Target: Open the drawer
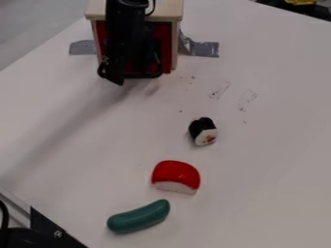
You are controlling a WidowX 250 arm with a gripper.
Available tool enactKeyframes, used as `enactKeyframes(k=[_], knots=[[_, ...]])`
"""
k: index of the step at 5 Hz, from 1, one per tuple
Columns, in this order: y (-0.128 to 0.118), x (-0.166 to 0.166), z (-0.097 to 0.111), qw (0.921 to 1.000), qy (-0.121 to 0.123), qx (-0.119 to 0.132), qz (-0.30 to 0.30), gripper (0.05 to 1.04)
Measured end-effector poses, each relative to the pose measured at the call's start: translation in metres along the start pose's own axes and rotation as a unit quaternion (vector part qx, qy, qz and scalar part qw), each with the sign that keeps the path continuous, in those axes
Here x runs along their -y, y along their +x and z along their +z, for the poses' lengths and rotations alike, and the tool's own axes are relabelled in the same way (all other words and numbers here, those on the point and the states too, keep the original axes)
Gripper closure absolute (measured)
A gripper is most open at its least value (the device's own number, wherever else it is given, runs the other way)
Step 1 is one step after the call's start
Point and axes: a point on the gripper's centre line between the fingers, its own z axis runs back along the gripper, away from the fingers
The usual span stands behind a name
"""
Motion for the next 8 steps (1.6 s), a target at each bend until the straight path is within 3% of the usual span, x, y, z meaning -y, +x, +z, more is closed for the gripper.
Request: enactKeyframes(k=[2, 4, 8], knots=[[0.002, -0.003, -0.014, 0.9999, 0.007, 0.013, 0.007, 0.141], [-0.005, -0.014, -0.024, 0.9999, 0.014, 0.007, 0.006, 0.647], [-0.027, -0.067, -0.034, 0.9999, 0.010, -0.009, -0.004, 0.674]])
